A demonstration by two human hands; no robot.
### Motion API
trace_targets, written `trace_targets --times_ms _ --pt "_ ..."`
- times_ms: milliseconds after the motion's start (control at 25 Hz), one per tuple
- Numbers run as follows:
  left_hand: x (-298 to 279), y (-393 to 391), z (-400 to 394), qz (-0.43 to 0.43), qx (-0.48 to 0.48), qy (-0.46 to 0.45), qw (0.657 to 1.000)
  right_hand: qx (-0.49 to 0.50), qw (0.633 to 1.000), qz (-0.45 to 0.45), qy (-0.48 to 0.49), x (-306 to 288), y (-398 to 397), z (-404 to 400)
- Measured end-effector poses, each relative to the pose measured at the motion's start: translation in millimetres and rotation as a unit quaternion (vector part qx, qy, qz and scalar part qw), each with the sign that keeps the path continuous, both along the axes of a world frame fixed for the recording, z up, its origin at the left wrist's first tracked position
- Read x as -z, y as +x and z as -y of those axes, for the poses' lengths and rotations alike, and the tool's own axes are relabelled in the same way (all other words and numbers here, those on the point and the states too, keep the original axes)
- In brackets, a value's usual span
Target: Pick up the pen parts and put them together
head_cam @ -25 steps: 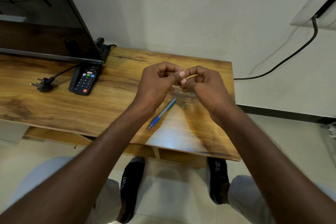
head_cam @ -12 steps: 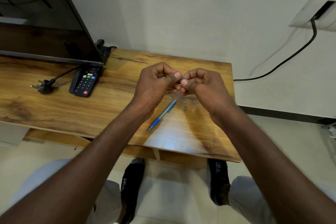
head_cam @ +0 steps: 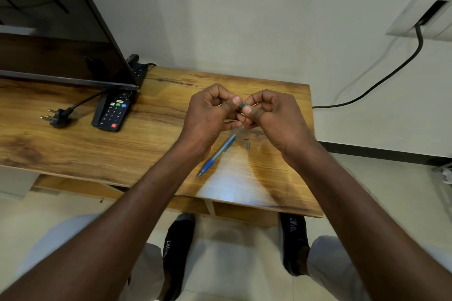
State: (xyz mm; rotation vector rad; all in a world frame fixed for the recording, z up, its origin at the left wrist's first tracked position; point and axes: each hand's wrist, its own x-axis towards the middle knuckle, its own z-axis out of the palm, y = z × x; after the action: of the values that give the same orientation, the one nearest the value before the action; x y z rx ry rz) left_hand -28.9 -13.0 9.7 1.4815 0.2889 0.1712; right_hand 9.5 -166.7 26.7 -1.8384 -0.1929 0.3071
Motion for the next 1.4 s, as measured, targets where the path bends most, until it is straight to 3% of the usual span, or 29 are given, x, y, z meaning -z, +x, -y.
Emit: trace_targets --times_ms 160,360,520,600,880,1120,1240,1400 --pt "0 -2 4 -0.031 -0.009 -0.052 0.998 0.012 1.0 -0.006 -0.006 0 -1 -2" --pt "-3 -1 5 0.0 0.004 -0.022 1.0 0.019 1.0 -0.001 -0.018 -2 0 1" --pt "-4 -3 13 -0.021 -0.01 -0.06 0.998 0.045 0.999 -0.003 -0.031 -4 -1 1" --pt "-1 -2 14 -0.027 -0.019 -0.034 0.999 0.045 0.998 -0.002 -0.047 -3 -2 1" --pt "0 1 13 -0.016 -0.014 -0.01 1.0 0.034 0.999 -0.039 0.002 -7 -6 -3" --pt "-8 1 10 -0.013 -0.011 -0.045 0.999 0.022 0.998 -0.049 0.009 -9 -4 4" --pt "-4 3 9 -0.012 -0.01 -0.086 0.996 0.029 0.997 -0.067 0.033 -16 -5 5" --pt "2 6 2 -0.058 -0.026 -0.212 0.975 0.059 0.989 -0.108 0.086 -20 -4 5"
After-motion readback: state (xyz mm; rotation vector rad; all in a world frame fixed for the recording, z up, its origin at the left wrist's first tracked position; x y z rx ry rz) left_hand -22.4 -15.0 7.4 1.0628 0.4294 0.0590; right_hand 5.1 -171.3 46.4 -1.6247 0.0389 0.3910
